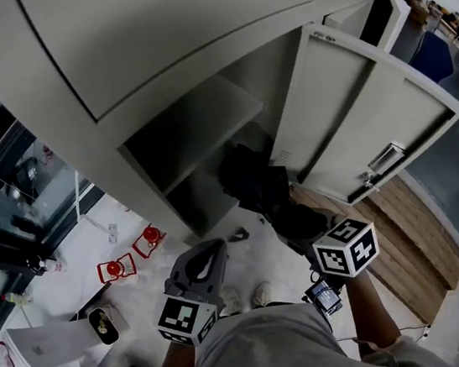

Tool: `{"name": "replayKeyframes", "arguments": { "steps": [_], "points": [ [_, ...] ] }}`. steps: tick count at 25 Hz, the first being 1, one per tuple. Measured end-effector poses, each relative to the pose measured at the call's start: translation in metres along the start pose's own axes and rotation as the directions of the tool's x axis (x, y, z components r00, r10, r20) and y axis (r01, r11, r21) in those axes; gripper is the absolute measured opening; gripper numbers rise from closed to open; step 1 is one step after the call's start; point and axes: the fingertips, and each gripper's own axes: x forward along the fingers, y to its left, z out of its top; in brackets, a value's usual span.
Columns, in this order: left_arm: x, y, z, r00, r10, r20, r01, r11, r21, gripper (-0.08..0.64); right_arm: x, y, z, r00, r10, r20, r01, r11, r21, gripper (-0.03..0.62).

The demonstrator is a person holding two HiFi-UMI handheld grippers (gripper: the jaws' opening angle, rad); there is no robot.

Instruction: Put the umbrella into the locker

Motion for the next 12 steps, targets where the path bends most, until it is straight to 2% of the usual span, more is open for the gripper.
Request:
{"name": "replayKeyframes", "arguments": {
  "steps": [12],
  "points": [
    [-0.007,0.011,-0.001,0.999,0.042,-0.011,-0.042,0.999,-0.011,0.015,0.031,-0.017,0.031,1.000,0.006,-0.018,-0.007,0.999,-0.039,0.218]
  ]
}}
